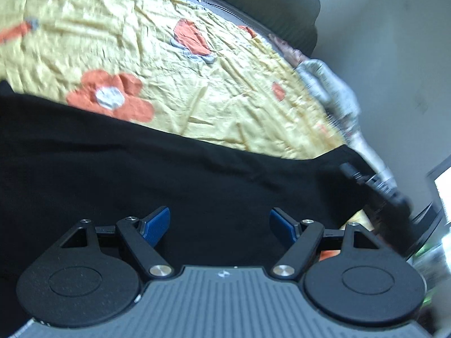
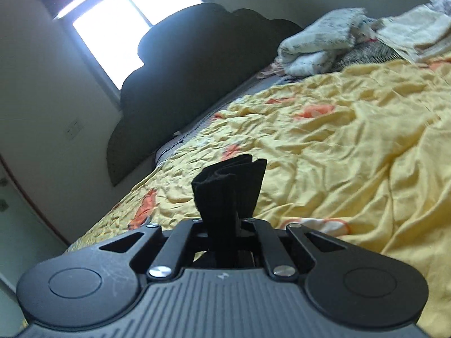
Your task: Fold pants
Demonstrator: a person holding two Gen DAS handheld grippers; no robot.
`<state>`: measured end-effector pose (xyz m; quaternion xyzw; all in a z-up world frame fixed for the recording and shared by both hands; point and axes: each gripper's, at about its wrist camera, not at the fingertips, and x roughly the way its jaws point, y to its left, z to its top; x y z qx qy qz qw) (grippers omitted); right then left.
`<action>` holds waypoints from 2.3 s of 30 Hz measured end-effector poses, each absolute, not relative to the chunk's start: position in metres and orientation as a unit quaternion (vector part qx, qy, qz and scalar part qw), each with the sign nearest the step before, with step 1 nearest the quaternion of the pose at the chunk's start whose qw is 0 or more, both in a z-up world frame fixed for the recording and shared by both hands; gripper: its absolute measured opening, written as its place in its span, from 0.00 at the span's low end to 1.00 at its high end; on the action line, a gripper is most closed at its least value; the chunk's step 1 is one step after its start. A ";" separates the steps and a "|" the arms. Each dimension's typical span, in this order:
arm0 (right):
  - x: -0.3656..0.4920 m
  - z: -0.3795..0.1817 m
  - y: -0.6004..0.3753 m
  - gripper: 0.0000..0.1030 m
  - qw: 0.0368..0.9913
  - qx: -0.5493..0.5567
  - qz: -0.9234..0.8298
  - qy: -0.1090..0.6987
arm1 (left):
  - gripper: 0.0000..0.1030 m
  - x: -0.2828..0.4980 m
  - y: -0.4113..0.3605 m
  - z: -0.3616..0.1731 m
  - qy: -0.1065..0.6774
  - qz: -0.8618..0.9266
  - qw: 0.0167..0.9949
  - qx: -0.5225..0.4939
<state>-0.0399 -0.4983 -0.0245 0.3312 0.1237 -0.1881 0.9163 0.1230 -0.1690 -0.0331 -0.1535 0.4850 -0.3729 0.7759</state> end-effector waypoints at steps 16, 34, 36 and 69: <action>-0.019 -0.006 -0.352 0.04 0.972 0.128 -0.050 0.191 | 0.85 0.141 -0.187 -0.047 0.505 -0.418 0.658 -0.369; -0.022 -0.023 -0.256 0.05 0.973 -0.099 -0.022 0.207 | 0.34 0.157 -0.158 -0.068 0.521 -0.350 0.680 -0.378; -0.022 -0.025 -0.253 0.05 0.971 -0.110 -0.026 0.208 | 0.17 0.156 -0.160 -0.065 0.523 -0.347 0.695 -0.351; -0.033 -0.024 -0.209 0.06 0.959 -0.185 0.007 0.212 | 0.07 0.117 -0.166 -0.020 0.406 -0.341 0.845 -0.066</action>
